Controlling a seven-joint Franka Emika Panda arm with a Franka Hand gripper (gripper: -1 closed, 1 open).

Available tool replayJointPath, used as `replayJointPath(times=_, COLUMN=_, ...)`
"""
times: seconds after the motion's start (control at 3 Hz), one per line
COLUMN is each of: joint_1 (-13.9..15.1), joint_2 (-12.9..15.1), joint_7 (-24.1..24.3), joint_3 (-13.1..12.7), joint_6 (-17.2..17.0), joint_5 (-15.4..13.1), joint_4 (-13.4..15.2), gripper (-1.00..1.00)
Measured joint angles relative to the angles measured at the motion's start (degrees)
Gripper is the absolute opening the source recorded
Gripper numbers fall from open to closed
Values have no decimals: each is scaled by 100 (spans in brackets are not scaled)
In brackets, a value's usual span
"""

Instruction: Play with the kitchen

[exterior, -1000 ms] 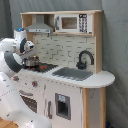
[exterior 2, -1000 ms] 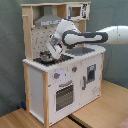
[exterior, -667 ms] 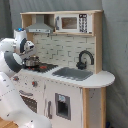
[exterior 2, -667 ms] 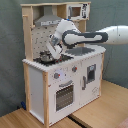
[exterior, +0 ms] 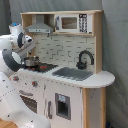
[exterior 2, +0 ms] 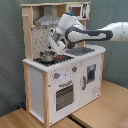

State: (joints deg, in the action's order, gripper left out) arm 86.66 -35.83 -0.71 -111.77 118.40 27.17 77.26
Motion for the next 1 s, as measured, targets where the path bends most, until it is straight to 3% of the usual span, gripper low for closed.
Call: replayJointPath(times=1.0, joint_1=-866, joint_2=33, joint_7=-63, joint_3=652, joint_6=-399, joint_5=-1438, joint_4=17, gripper=100)
